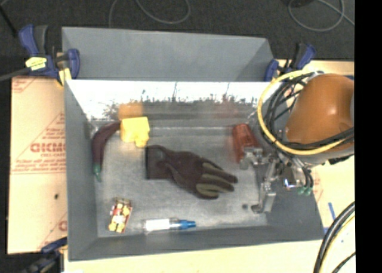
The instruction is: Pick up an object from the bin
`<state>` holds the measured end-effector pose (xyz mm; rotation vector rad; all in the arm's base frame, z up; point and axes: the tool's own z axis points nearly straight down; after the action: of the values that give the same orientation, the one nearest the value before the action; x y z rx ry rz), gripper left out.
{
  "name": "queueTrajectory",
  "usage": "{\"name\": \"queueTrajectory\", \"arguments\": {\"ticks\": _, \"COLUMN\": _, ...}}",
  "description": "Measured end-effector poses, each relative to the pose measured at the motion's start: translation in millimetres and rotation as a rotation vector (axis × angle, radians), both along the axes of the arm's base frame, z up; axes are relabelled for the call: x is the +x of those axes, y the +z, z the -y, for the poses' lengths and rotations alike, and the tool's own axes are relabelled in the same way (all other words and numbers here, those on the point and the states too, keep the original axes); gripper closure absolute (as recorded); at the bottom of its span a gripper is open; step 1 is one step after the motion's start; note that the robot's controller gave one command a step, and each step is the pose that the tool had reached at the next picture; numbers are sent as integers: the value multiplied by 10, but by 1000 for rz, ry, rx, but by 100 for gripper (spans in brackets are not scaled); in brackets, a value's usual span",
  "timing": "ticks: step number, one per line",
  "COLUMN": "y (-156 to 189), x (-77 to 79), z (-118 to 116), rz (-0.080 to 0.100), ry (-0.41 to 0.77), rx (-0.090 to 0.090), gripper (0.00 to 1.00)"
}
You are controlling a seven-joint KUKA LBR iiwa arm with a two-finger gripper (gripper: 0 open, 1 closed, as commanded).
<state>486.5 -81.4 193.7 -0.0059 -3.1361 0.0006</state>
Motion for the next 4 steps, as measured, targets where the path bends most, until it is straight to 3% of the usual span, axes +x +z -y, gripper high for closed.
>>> {"name": "queueTrajectory", "arguments": {"ticks": 1, "y": 43, "x": 14, "z": -3, "rz": 8, "ry": 3, "rx": -1, "gripper": 0}}
{"name": "queueTrajectory", "arguments": {"ticks": 2, "y": -378, "x": 345, "z": -159, "rz": 15, "ry": -49, "rx": -1, "gripper": 0}}
{"name": "queueTrajectory", "arguments": {"ticks": 3, "y": -768, "x": 452, "z": -433, "rz": 9, "ry": -57, "rx": -1, "gripper": 0}}
{"name": "queueTrajectory", "arguments": {"ticks": 4, "y": -998, "x": 597, "z": -556, "rz": 16, "ry": -46, "rx": -2, "gripper": 100}}
